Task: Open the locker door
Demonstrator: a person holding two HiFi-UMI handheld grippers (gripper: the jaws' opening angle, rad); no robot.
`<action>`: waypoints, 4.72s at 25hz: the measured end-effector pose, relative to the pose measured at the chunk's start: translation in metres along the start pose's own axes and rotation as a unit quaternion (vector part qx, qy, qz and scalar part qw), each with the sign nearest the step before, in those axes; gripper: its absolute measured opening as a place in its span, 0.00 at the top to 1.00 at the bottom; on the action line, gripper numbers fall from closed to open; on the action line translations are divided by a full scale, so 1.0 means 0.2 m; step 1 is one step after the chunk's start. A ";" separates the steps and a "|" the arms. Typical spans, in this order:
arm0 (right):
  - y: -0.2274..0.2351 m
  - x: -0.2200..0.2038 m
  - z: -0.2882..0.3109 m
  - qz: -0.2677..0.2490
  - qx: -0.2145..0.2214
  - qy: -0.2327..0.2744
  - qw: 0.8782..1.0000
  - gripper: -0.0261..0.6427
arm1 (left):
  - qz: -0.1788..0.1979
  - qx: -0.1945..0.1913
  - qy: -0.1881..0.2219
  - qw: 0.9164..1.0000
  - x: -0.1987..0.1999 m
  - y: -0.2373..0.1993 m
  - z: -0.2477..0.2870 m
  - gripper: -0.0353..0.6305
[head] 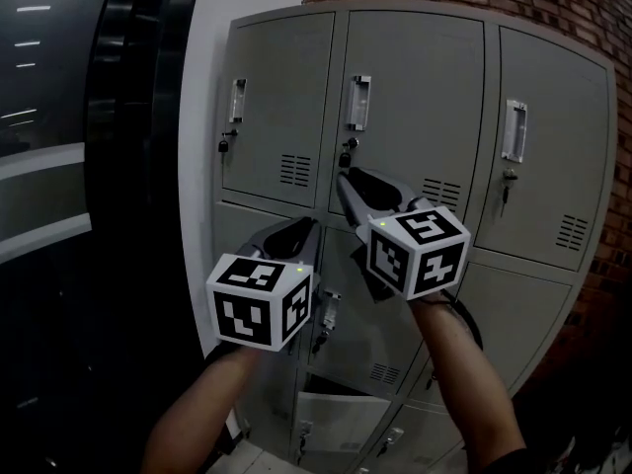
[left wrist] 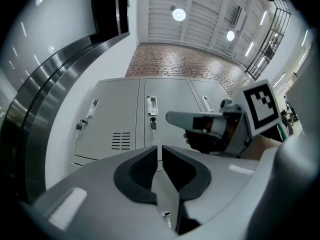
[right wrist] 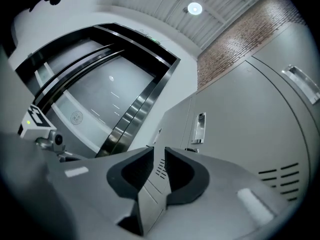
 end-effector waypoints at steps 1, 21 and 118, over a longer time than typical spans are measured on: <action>0.02 0.02 0.04 -0.003 -0.003 0.003 1.000 0.90 | 0.000 -0.003 -0.002 1.000 0.00 -0.02 0.01 0.94; 0.43 0.16 0.50 0.017 -0.056 -0.057 0.997 0.77 | -0.028 -0.036 -0.005 0.999 0.02 -0.36 0.01 0.94; -0.30 0.40 -1.11 0.063 0.020 -0.054 0.996 0.96 | -0.059 0.065 -0.034 0.996 -0.21 0.81 -0.93 0.94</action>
Point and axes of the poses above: the fingertips, and each gripper's own axes: z forward along the fingers, y to its right, x out of its top, the point moved 7 cm from there along -z, backward along the fingers, and after that the axes turned 12 degrees about -z, right-handed, at the moved point
